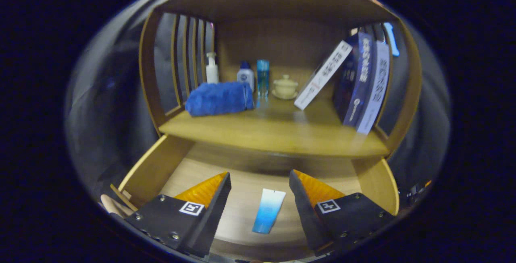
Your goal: Pull open the drawer, take out the items inside it, and place them on the countertop above the cabinet.
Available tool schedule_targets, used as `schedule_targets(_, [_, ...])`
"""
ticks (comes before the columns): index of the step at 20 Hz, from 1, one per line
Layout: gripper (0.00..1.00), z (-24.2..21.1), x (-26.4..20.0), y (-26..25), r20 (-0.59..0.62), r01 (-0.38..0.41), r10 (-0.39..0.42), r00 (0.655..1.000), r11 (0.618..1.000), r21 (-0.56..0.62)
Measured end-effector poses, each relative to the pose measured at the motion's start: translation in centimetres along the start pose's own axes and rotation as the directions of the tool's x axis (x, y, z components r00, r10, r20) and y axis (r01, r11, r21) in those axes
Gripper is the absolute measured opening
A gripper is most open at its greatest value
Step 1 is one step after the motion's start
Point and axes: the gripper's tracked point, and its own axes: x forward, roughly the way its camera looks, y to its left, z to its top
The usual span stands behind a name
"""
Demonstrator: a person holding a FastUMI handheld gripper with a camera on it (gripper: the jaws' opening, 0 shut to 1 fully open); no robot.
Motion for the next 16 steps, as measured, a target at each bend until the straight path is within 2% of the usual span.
schedule_targets(4, [0.87,-3.3,2.9,-1.2,-0.156,0.024,-0.037,0.987,0.996,-0.085])
schedule_targets(6, [0.87,-6.0,3.5,-0.9,-0.268,-0.013,-0.013,0.963,0.995,-0.098])
schedule_targets(8, [0.87,-8.2,3.5,-0.5,-0.38,-0.059,0.012,0.925,0.992,-0.112])
schedule_targets(11, [0.87,-9.0,3.7,-0.1,-0.432,-0.069,0.009,0.902,0.99,-0.122])
schedule_targets(14, [0.87,-10.9,3.6,-0.2,-0.535,-0.09,-0.002,0.845,0.985,-0.146])
schedule_targets(16, [0.87,-11.2,3.8,0.1,-0.564,-0.091,0.001,0.826,0.987,-0.132])
